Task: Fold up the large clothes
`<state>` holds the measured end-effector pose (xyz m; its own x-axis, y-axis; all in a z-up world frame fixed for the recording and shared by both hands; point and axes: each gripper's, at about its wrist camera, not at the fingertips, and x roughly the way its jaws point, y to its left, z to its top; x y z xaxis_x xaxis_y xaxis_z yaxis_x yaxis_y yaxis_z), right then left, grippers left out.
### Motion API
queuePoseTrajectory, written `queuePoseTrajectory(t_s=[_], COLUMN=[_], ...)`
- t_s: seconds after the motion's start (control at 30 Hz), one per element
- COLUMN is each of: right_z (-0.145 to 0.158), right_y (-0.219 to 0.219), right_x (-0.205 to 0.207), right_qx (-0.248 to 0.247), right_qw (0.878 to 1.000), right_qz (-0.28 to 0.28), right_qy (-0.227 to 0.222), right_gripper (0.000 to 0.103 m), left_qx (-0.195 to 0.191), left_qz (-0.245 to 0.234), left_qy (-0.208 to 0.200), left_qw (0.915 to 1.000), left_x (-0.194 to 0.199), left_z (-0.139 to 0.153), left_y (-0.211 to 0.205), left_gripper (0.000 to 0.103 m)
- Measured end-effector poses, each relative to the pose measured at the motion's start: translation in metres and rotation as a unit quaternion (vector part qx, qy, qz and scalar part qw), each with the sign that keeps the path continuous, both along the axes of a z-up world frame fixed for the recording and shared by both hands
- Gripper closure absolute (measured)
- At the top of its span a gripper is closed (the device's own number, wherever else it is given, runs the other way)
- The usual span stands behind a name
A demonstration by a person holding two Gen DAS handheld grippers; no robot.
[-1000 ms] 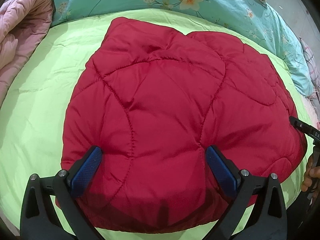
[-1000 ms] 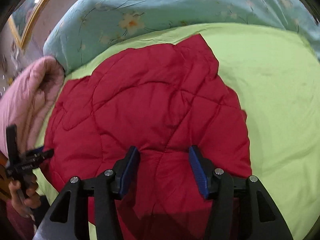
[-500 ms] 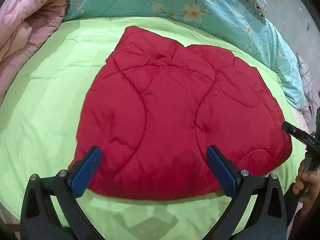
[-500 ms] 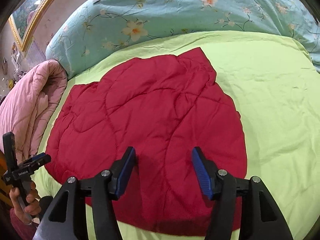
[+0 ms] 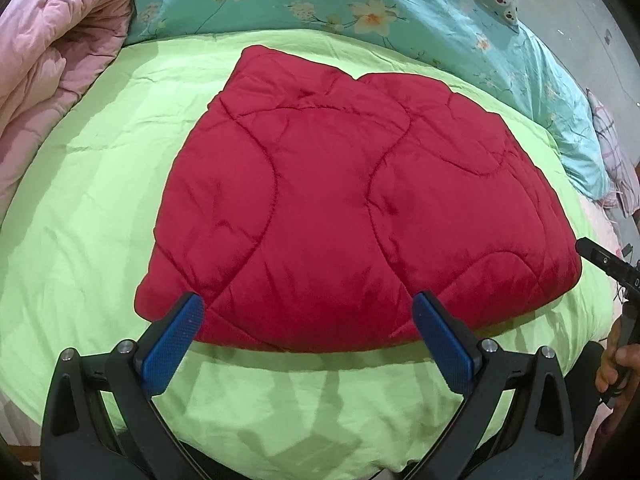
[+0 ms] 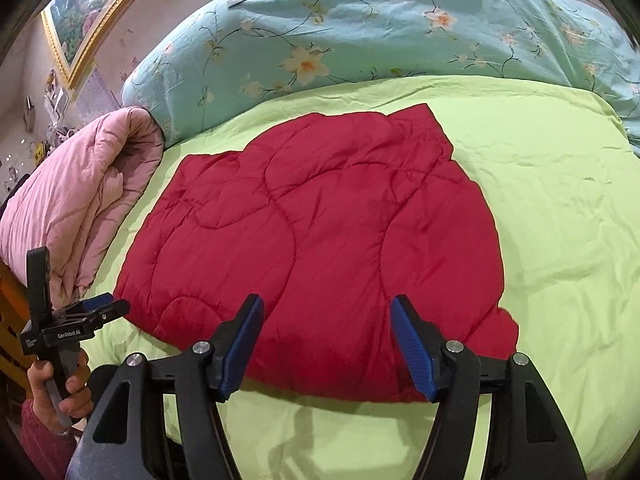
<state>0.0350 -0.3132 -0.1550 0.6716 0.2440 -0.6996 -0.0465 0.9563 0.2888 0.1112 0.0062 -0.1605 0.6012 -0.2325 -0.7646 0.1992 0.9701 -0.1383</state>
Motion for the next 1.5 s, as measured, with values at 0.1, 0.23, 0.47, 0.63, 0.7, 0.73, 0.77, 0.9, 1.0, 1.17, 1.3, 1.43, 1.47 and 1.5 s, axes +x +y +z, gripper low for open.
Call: queuePoseTrajectory(t_s=[0.1, 0.23, 0.47, 0.63, 0.7, 0.73, 0.77, 0.9, 1.0, 1.17, 1.3, 1.43, 1.47, 1.5], right_z=[-0.002, -0.004, -0.004, -0.006, -0.010, -0.013, -0.016, -0.037, -0.052, -0.064, -0.065, -0.039, -0.030, -0.021], right_y=[0.003, 0.006, 0.005, -0.006, -0.020, -0.031, -0.038, -0.070, -0.080, -0.075, -0.081, -0.068, -0.061, -0.053], right_x=[-0.005, -0.011, -0.018, -0.011, -0.005, -0.003, -0.001, 0.011, 0.021, 0.019, 0.009, -0.012, -0.019, -0.029], right_qx=[0.004, 0.006, 0.004, -0.022, -0.043, -0.044, -0.042, -0.012, 0.043, 0.060, 0.065, 0.019, 0.009, -0.001], right_qw=[1.000, 1.000, 1.000, 0.999, 0.997, 0.995, 0.993, 0.989, 0.990, 0.989, 0.986, 0.989, 0.991, 0.992], right_qz=[0.006, 0.009, 0.003, -0.025, -0.068, -0.094, -0.109, -0.146, -0.122, -0.122, -0.148, -0.144, -0.135, -0.123], right_qy=[0.003, 0.005, 0.000, -0.002, 0.001, 0.003, 0.006, 0.035, 0.049, 0.054, 0.044, 0.018, 0.006, -0.006], right_gripper=[0.035, 0.034, 0.031, 0.019, 0.012, 0.012, 0.012, 0.012, 0.015, 0.032, 0.015, 0.015, 0.015, 0.015], left_qx=[0.006, 0.008, 0.024, 0.042, 0.039, 0.033, 0.028, 0.018, 0.019, 0.011, 0.023, 0.031, 0.031, 0.031], left_qz=[-0.003, -0.009, -0.011, 0.000, 0.009, 0.014, 0.020, 0.040, 0.052, 0.052, 0.040, 0.046, 0.047, 0.047], left_qy=[-0.002, -0.006, -0.015, -0.023, -0.021, -0.021, -0.021, -0.026, -0.002, 0.018, 0.016, 0.012, 0.007, 0.003], left_qw=[1.0000, 0.9999, 0.9995, 0.9988, 0.9990, 0.9991, 0.9992, 0.9987, 0.9985, 0.9984, 0.9988, 0.9984, 0.9984, 0.9984], left_x=[-0.004, -0.009, -0.015, -0.010, -0.005, -0.001, 0.001, 0.014, 0.032, 0.040, 0.038, 0.026, 0.019, 0.013], left_z=[0.001, 0.003, 0.007, 0.009, 0.008, 0.008, 0.009, 0.010, -0.001, -0.021, -0.016, -0.007, -0.004, -0.002], left_y=[-0.004, -0.007, -0.016, -0.017, -0.011, -0.007, -0.002, 0.013, 0.018, 0.018, 0.017, 0.015, 0.013, 0.010], left_gripper=[0.000, 0.000, 0.000, 0.000, 0.000, 0.000, 0.000, 0.000, 0.000, 0.000, 0.000, 0.000, 0.000, 0.000])
